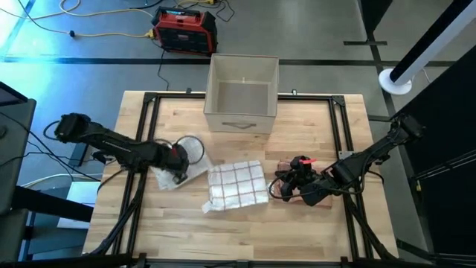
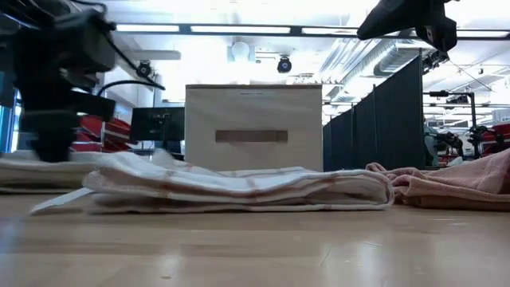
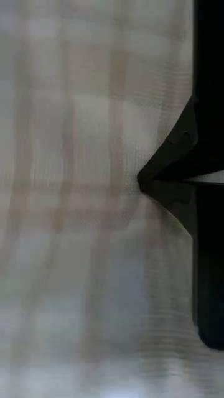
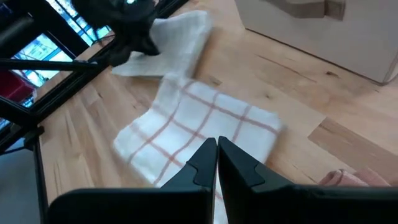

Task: Fold towel
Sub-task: Move the folded towels to the center of the table

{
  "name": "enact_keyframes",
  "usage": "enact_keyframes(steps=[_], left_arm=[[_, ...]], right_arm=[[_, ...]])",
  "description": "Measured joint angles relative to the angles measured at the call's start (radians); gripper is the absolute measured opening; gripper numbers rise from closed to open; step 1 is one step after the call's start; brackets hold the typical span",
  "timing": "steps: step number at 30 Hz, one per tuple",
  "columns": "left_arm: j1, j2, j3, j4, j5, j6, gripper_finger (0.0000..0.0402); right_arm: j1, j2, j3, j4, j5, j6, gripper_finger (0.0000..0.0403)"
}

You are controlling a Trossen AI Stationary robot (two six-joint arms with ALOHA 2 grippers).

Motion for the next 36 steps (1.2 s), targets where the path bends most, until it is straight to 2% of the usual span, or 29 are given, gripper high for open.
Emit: enact_keyframes(steps=[4,7,9,13,16,20,22,24,26,31,36], left_arm=[[-0.103,0.007,0.036,-0.099,0.053,0.019,0.0],[-0.145,0.012,0.046,-0.094,0.082,0.012,0.0],[-0.17,0.012,0.047,-0.051,0.099,0.015,0.0],[-0.217,0.014,0.044,0.169,0.137,0.048,0.0],[-0.249,0.026,0.044,0.305,0.155,0.108,0.0],[-0.263,0.04,0.05,0.221,0.153,0.13,0.0],[-0.262,0.036,0.05,0.175,0.154,0.129,0.0],[-0.264,0.025,0.049,0.168,0.164,0.157,0.0],[-0.27,0.022,0.056,0.162,0.164,0.192,0.0],[-0.285,0.024,0.066,0.193,0.165,0.244,0.0],[-0.31,0.029,0.066,0.275,0.167,0.245,0.0]], right_arm=[[0.0,0.0,0.0,0.003,0.0,-0.002,0.0],[0.0,0.0,0.0,0.003,0.0,-0.012,0.0],[0.0,0.0,0.0,0.003,0.0,-0.02,0.0],[0.0,0.0,0.0,0.006,-0.01,-0.027,0.0],[0.0,0.0,0.0,0.026,-0.07,-0.069,0.0],[-0.001,0.0,0.0,0.048,-0.135,-0.08,0.0],[-0.016,0.008,0.0,0.083,-0.218,-0.08,0.0],[-0.042,0.042,0.0,0.113,-0.341,-0.088,0.0],[-0.065,0.109,0.0,0.117,-0.42,-0.094,0.0],[-0.127,0.299,-0.001,0.195,-0.491,-0.129,0.0],[-0.2,0.459,0.004,0.355,-0.635,-0.233,0.0]])
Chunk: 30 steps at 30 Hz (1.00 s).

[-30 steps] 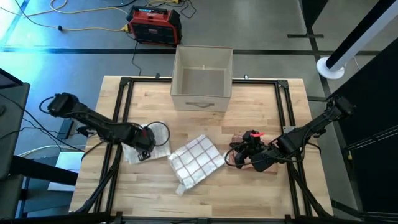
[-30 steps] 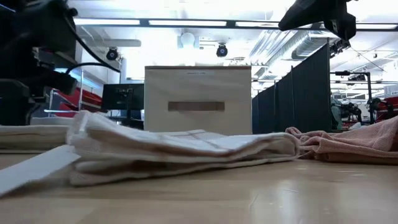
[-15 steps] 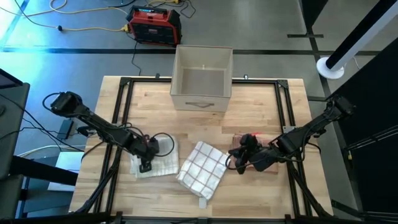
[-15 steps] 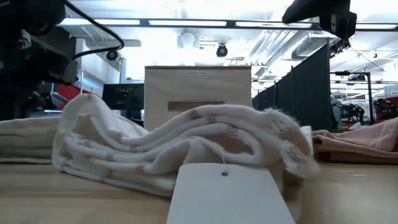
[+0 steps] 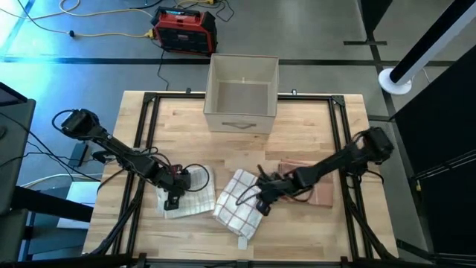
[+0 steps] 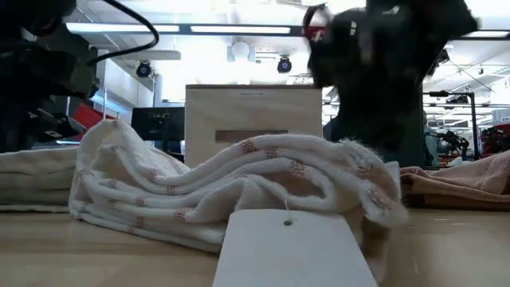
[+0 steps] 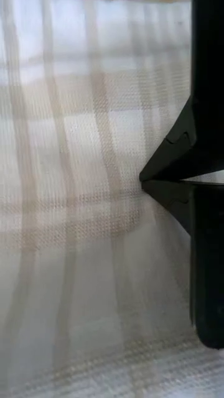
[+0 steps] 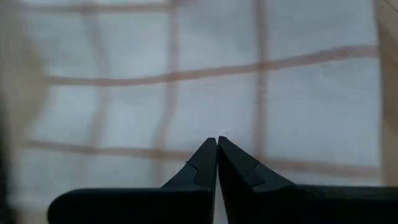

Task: Fold towel
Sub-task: Move the folded towels to the center of the table

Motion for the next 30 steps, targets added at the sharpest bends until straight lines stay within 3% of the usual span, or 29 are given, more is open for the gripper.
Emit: enact_keyframes(steps=[12,15,19,25,30], left_arm=[[-0.008,-0.001,0.002,-0.029,-0.055,0.099,0.0],[0.027,-0.001,0.002,-0.043,-0.1,0.124,0.0],[0.072,-0.001,0.003,-0.042,-0.073,0.16,0.0],[0.08,-0.001,0.003,-0.047,-0.058,0.149,0.0],[0.079,-0.002,0.003,-0.034,-0.033,0.15,0.0]], right_arm=[[-0.196,0.079,0.149,-0.189,0.0,-0.468,0.0],[-0.244,0.079,0.149,-0.211,0.003,-0.524,0.0],[-0.278,0.074,0.149,-0.208,-0.04,-0.556,0.0],[-0.2,-0.013,0.153,-0.239,-0.178,-0.521,0.0],[-0.087,0.031,0.151,-0.29,-0.16,-0.505,0.0]])
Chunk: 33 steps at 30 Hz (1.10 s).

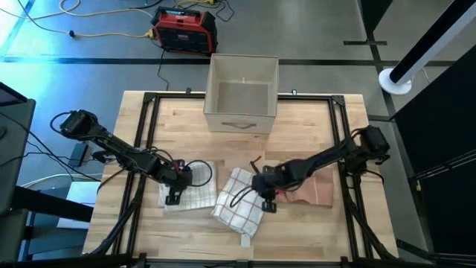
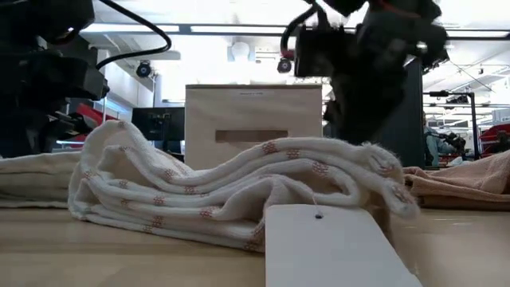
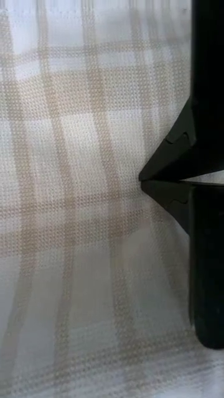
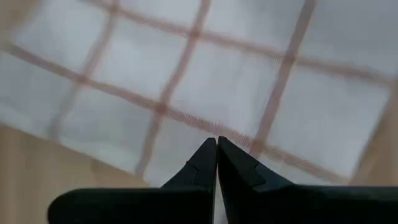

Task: Fold towel
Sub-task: Move the folded towels to the center of the table, then return to Home Position

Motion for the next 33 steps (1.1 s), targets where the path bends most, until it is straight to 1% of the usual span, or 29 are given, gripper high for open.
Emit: enact_keyframes(steps=[4,7,14,19,22,25,29,31,33], left_arm=[[0.0,0.0,0.0,0.037,0.002,0.009,0.0],[0.0,0.0,0.0,0.053,0.002,0.049,0.0],[0.0,0.001,-0.002,0.069,-0.004,0.083,0.0],[0.01,0.012,-0.005,0.082,-0.013,0.12,0.0],[0.034,-0.005,0.039,0.027,-0.043,0.115,0.0],[0.056,-0.037,0.124,-0.057,-0.046,0.113,0.0],[0.064,-0.087,0.239,-0.174,-0.046,0.04,0.0],[0.058,-0.131,0.267,-0.163,-0.047,0.011,0.0],[0.043,-0.193,0.259,-0.098,-0.069,0.006,0.0]], right_arm=[[-0.008,0.081,-0.001,0.008,0.018,0.042,0.0],[-0.036,0.095,0.001,0.027,0.049,0.026,0.0],[-0.133,0.096,0.002,0.01,0.159,-0.095,0.0],[-0.18,0.084,0.019,-0.013,0.187,-0.093,0.0],[-0.181,0.037,0.056,-0.057,0.199,-0.091,0.0],[-0.164,-0.035,0.098,-0.13,0.198,-0.066,0.0],[-0.126,-0.159,0.135,-0.179,0.174,0.014,0.0],[-0.096,-0.239,0.124,-0.142,0.197,0.057,0.0],[-0.055,-0.329,0.071,-0.066,0.275,0.077,0.0]])
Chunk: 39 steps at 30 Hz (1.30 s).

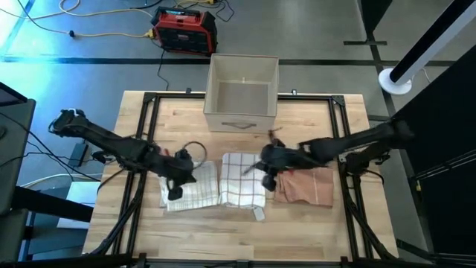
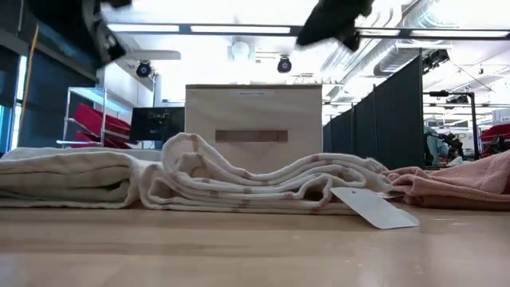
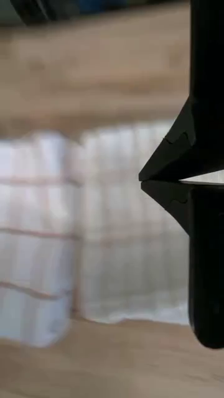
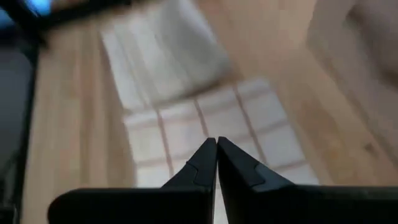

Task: Fold towel
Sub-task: Return to Home Position

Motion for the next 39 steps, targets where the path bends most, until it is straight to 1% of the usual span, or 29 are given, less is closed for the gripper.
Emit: enact_keyframes(steps=[2,4,6,8,10,12,15,16,18,21,27,29,31,33,36,37,39], left_arm=[[-0.015,-0.078,-0.029,0.099,-0.07,0.004,0.0],[-0.018,-0.164,-0.086,0.207,-0.113,0.042,0.0],[-0.005,-0.248,-0.165,0.304,-0.123,0.089,0.0],[0.022,-0.32,-0.251,0.367,-0.107,0.123,0.0],[0.057,-0.386,-0.337,0.383,-0.097,0.13,0.0],[0.092,-0.445,-0.415,0.375,-0.094,0.106,0.0],[0.14,-0.523,-0.481,0.373,-0.102,0.096,0.0],[0.151,-0.546,-0.49,0.373,-0.112,0.084,0.0],[0.17,-0.58,-0.496,0.372,-0.138,0.074,0.0],[0.18,-0.613,-0.488,0.375,-0.173,0.1,0.0],[0.181,-0.626,-0.482,0.367,-0.176,0.106,0.0],[0.181,-0.627,-0.483,0.351,-0.206,0.102,0.0],[0.181,-0.627,-0.483,0.363,-0.258,0.115,0.0],[0.181,-0.627,-0.483,0.4,-0.303,0.193,0.0],[0.181,-0.638,-0.509,0.512,-0.302,0.322,0.0],[0.181,-0.643,-0.524,0.555,-0.287,0.346,0.0],[0.181,-0.657,-0.559,0.63,-0.257,0.367,0.0]], right_arm=[[0.039,-0.099,-0.08,0.099,0.079,0.009,0.0],[0.072,-0.207,-0.19,0.23,0.102,0.0,0.0],[0.097,-0.307,-0.327,0.362,0.1,-0.014,0.0],[0.111,-0.396,-0.475,0.473,0.098,-0.01,0.0],[0.114,-0.489,-0.615,0.578,0.1,-0.01,0.0],[0.115,-0.574,-0.734,0.675,0.105,0.015,0.0],[0.107,-0.698,-0.857,0.689,0.157,0.039,0.0],[0.104,-0.736,-0.882,0.687,0.17,0.016,0.0],[0.102,-0.81,-0.914,0.655,0.181,-0.074,0.0],[0.102,-0.902,-0.935,0.611,0.181,-0.196,0.0],[0.102,-1.008,-0.937,0.584,0.163,-0.251,0.0],[0.101,-1.035,-0.937,0.558,0.185,-0.286,0.0],[0.101,-1.057,-0.937,0.541,0.21,-0.302,0.0],[0.101,-1.073,-0.937,0.525,0.241,-0.312,0.0],[0.101,-1.096,-0.937,0.511,0.255,-0.383,0.0],[0.102,-1.105,-0.937,0.517,0.236,-0.432,0.0],[0.103,-1.116,-0.935,0.54,0.149,-0.537,0.0]])
